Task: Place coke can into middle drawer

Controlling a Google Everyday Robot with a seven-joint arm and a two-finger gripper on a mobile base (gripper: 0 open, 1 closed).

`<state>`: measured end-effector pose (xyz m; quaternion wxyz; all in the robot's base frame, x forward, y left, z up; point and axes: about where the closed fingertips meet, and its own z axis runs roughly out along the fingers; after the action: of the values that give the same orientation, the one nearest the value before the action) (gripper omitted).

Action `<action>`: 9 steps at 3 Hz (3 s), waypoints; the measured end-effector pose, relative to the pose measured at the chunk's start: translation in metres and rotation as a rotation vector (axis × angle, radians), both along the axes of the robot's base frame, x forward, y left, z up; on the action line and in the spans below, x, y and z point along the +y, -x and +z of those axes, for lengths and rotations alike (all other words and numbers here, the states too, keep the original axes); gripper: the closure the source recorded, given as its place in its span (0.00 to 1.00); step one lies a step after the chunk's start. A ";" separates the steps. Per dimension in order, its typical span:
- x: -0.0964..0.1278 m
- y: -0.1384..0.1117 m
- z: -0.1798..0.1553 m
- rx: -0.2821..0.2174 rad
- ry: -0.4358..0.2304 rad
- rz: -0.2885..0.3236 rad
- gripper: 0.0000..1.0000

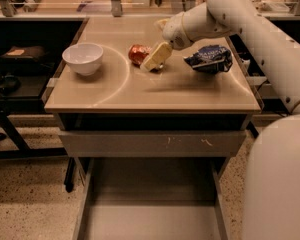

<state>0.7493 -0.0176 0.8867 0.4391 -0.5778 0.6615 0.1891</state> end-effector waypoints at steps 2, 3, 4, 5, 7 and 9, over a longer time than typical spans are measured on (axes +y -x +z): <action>0.005 -0.023 -0.029 0.113 -0.010 -0.022 0.00; 0.004 -0.024 -0.031 0.120 -0.006 -0.027 0.13; 0.004 -0.024 -0.031 0.120 -0.006 -0.027 0.38; 0.004 -0.024 -0.031 0.120 -0.006 -0.027 0.62; 0.004 -0.024 -0.031 0.120 -0.006 -0.027 1.00; 0.004 -0.012 -0.022 0.090 -0.032 -0.021 1.00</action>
Offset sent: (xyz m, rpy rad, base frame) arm 0.0370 -0.0076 -0.0448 -0.0298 0.1600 -0.0750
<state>0.7613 -0.0132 0.8651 0.4200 -0.5544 0.6836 0.2211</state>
